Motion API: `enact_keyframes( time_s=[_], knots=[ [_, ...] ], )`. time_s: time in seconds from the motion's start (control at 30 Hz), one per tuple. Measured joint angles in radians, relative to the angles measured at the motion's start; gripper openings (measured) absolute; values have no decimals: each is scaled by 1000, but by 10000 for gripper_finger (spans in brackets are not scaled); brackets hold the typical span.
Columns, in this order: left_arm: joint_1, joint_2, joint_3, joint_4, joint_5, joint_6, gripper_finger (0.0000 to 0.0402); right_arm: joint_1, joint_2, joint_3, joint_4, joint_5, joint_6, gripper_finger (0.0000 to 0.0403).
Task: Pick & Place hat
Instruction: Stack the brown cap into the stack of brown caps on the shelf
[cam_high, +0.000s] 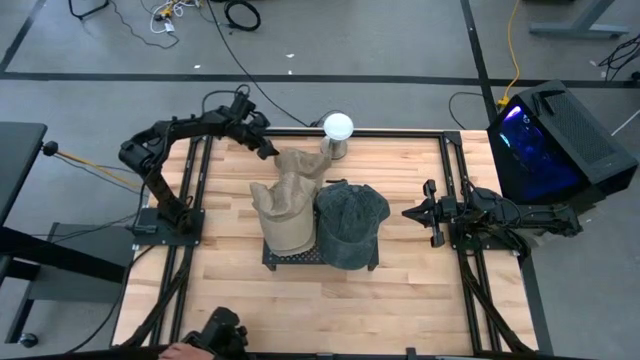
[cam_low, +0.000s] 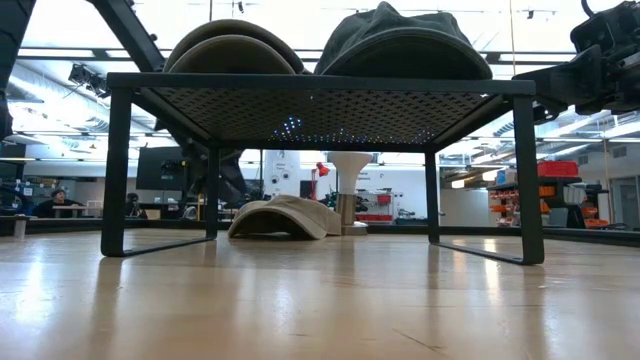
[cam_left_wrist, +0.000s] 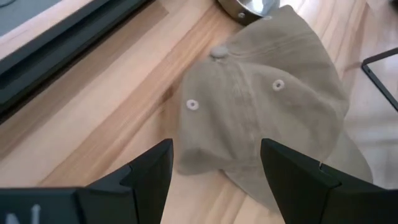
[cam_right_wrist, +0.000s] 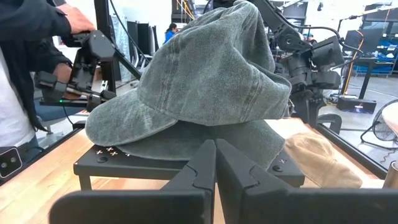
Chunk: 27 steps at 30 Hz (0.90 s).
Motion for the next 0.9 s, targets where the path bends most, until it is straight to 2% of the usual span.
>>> enact_keyframes(
  time_s=[0.9],
  knots=[
    [-10,73,1,30,-11,-58,248,0,0,0,0,0,0,15]
  ],
)
